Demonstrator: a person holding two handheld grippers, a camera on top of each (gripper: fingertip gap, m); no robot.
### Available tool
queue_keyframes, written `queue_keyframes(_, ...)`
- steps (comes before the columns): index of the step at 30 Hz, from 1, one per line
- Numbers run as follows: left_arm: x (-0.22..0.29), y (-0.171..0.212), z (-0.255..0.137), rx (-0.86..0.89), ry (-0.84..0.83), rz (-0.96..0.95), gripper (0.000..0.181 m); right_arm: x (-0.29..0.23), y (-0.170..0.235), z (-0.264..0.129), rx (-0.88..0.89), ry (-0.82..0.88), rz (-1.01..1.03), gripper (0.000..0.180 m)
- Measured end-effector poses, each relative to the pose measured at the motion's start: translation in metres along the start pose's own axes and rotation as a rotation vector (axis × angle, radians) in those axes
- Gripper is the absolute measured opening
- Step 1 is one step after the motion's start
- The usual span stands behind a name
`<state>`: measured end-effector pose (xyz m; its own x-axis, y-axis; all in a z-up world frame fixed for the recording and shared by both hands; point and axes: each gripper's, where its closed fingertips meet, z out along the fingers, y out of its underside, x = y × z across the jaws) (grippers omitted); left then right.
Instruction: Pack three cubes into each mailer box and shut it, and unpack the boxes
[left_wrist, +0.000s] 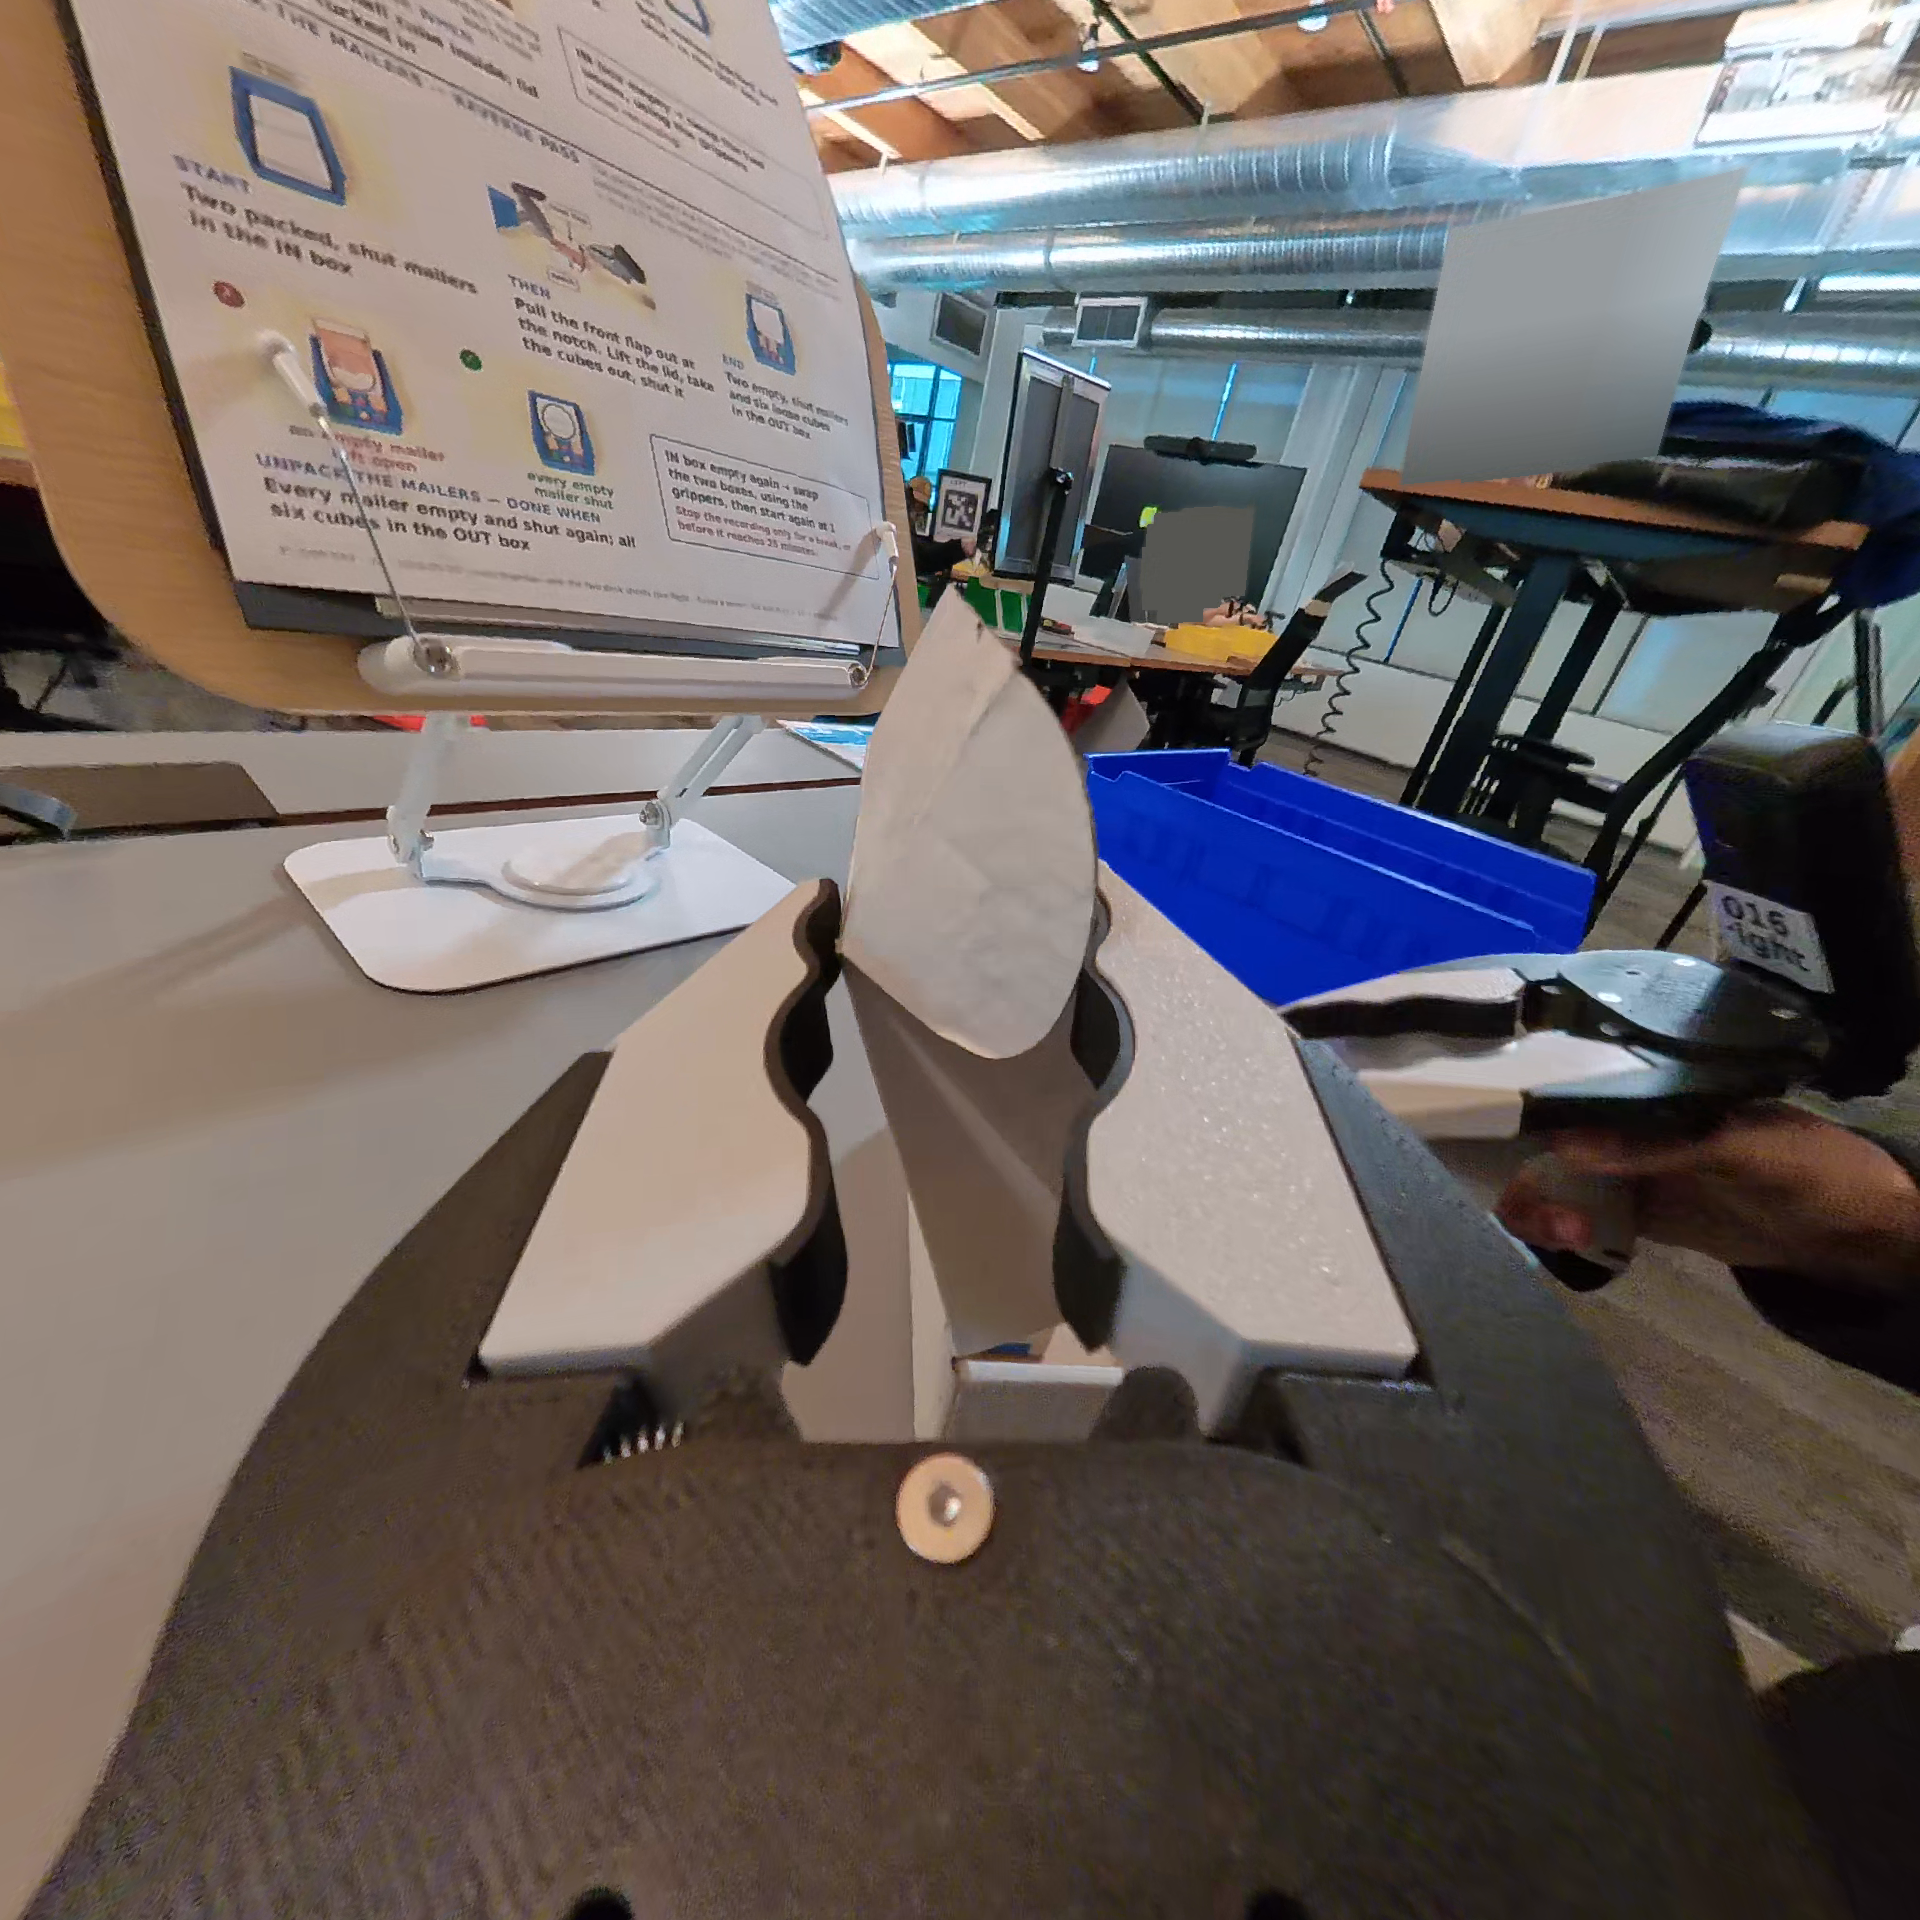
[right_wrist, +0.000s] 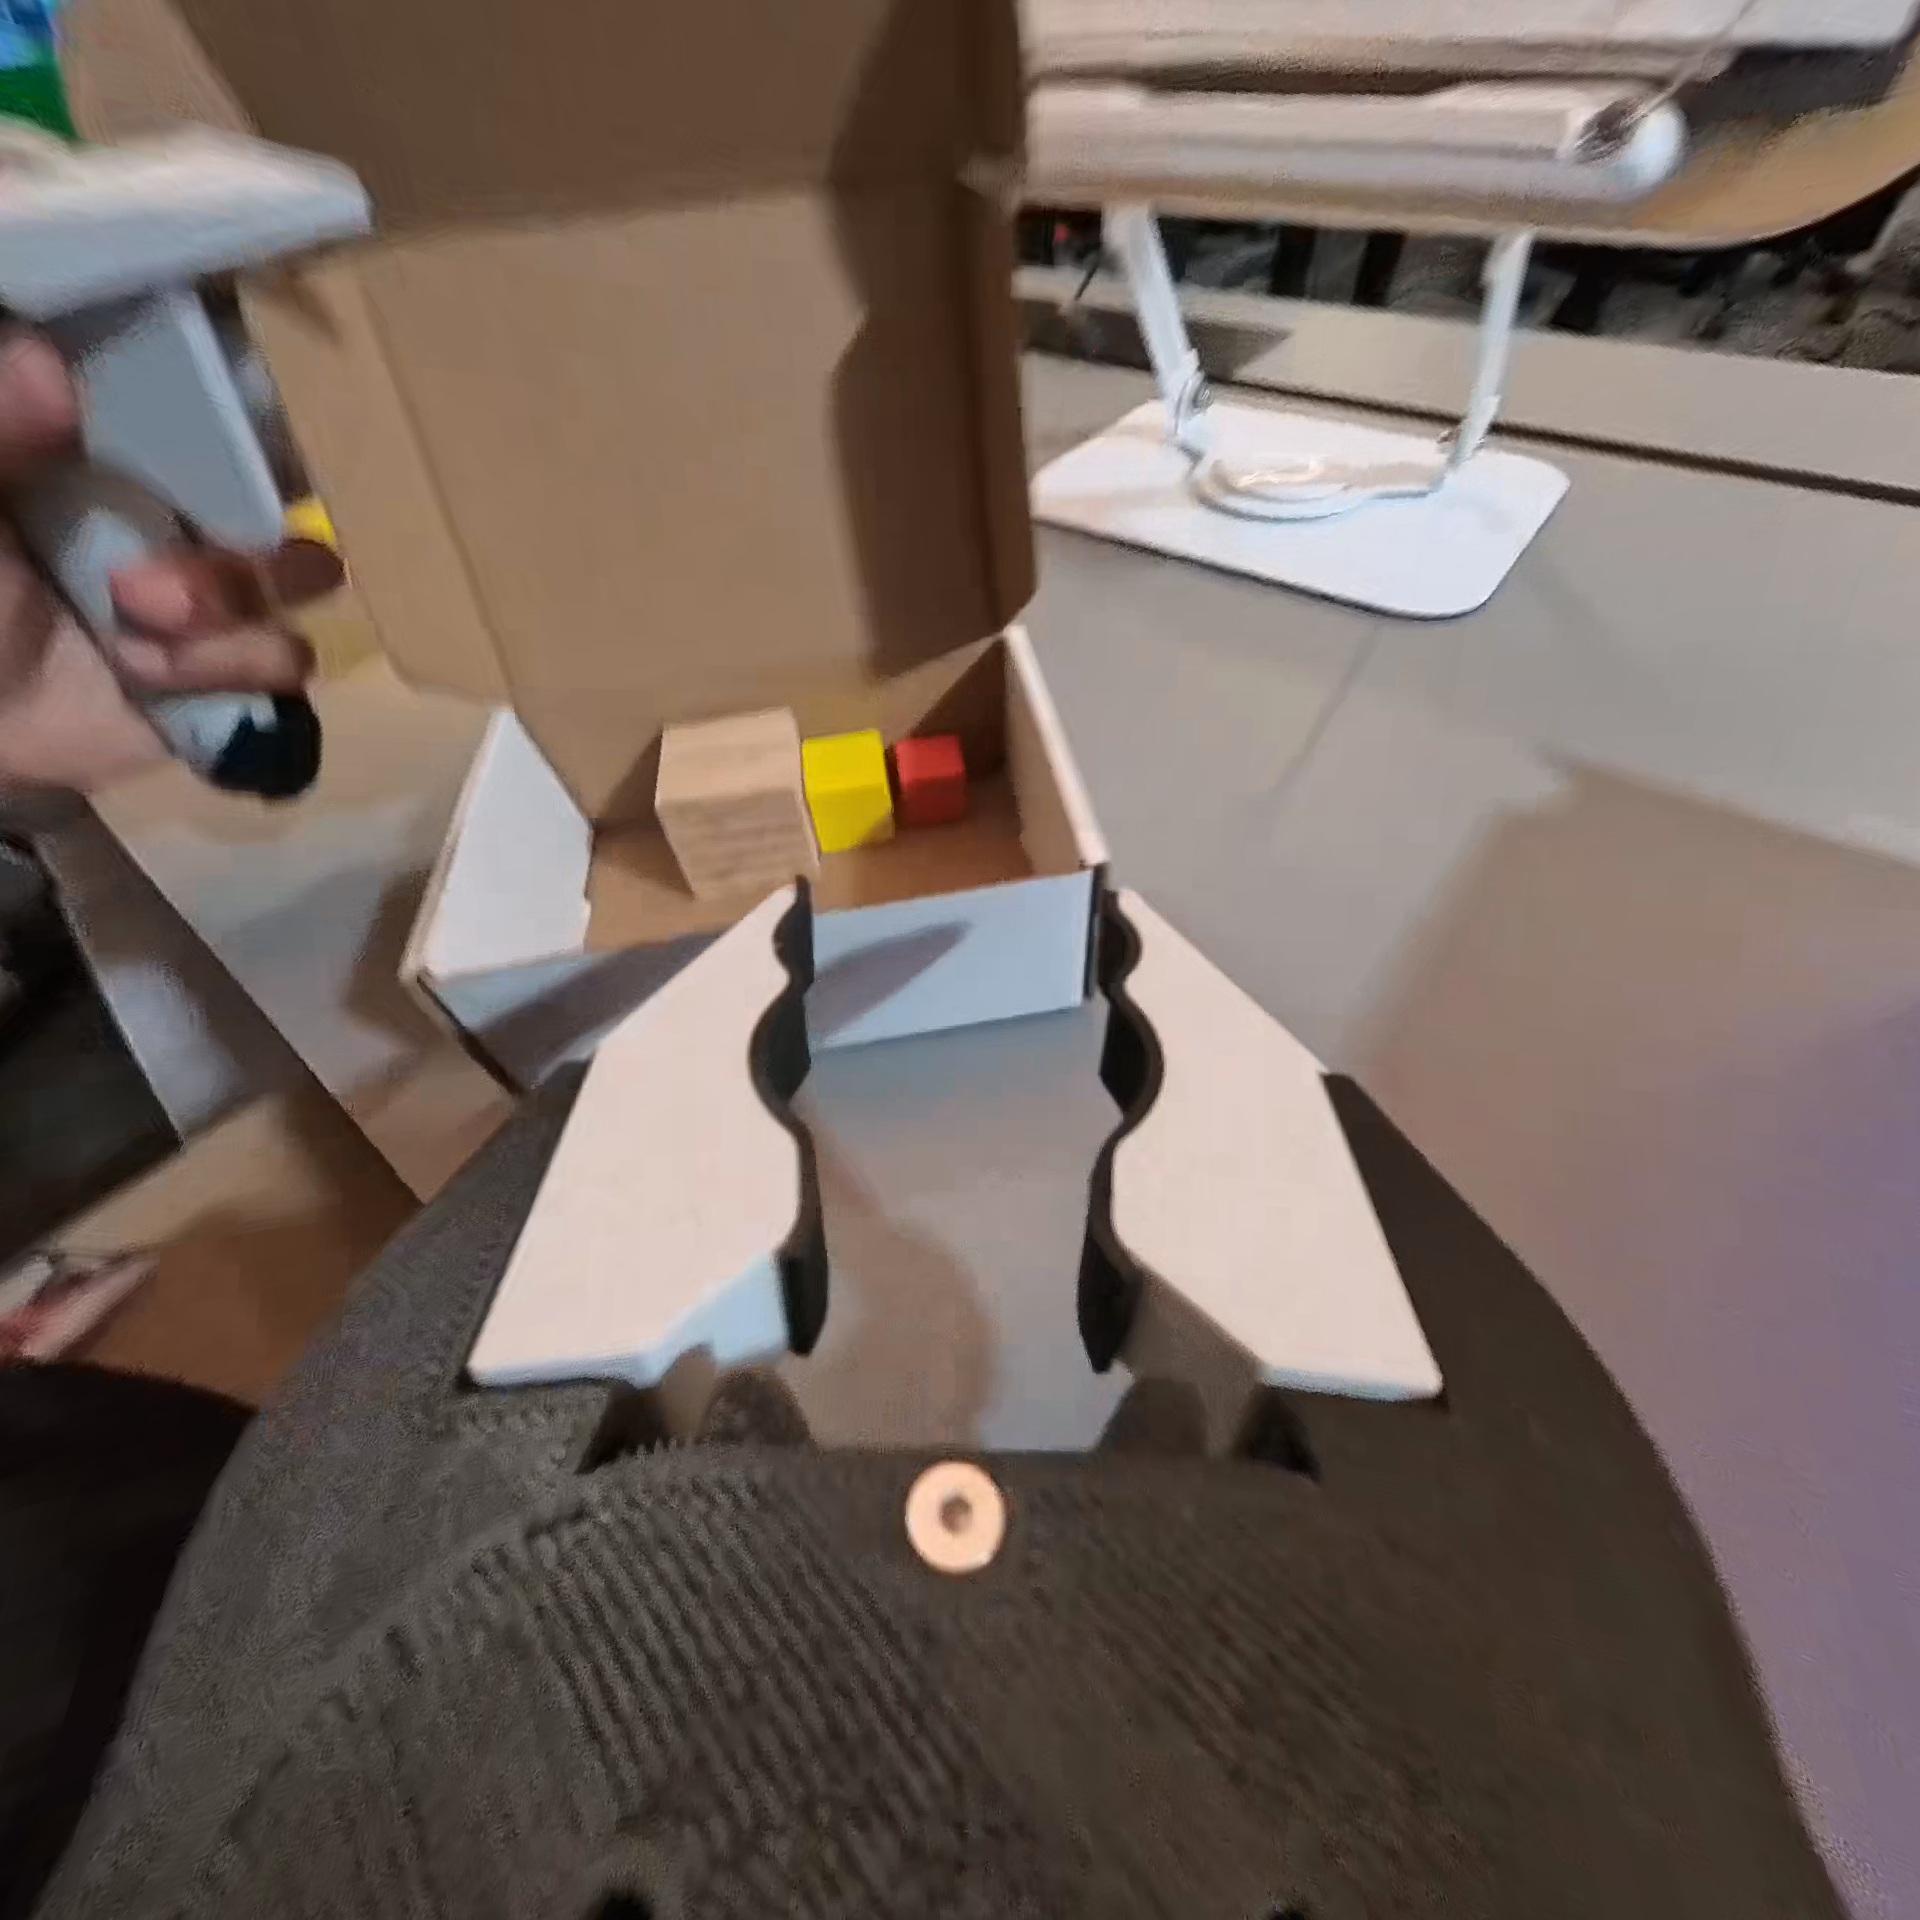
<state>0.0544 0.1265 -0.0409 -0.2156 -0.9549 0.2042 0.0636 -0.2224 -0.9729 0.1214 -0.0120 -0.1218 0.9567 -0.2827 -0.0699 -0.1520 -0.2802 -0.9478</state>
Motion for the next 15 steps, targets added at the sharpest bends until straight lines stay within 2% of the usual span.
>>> queue_keyframes(3, -0.002, 0.003, -0.009, 0.011, 0.007, -0.088, 0.040, -0.004, -0.027, -0.001, 0.031, -0.016, 0.037, 0.062)
queue_keyframes(9, -0.001, 0.004, -0.010, 0.022, 0.056, -0.147, 0.040, -0.031, -0.047, 0.048, -0.211, -0.039, -0.186, 0.056)
queue_keyframes(11, 0.001, 0.005, -0.007, 0.023, 0.075, -0.160, 0.040, -0.049, -0.037, 0.068, -0.322, -0.127, -0.178, 0.057)
queue_keyframes(13, 0.003, 0.004, -0.006, 0.021, 0.090, -0.159, 0.040, -0.062, -0.009, 0.079, -0.517, -0.205, -0.155, 0.060)
queue_keyframes(15, 0.004, 0.004, -0.006, 0.018, 0.104, -0.152, 0.040, -0.065, 0.011, 0.085, -0.642, -0.194, -0.115, 0.057)
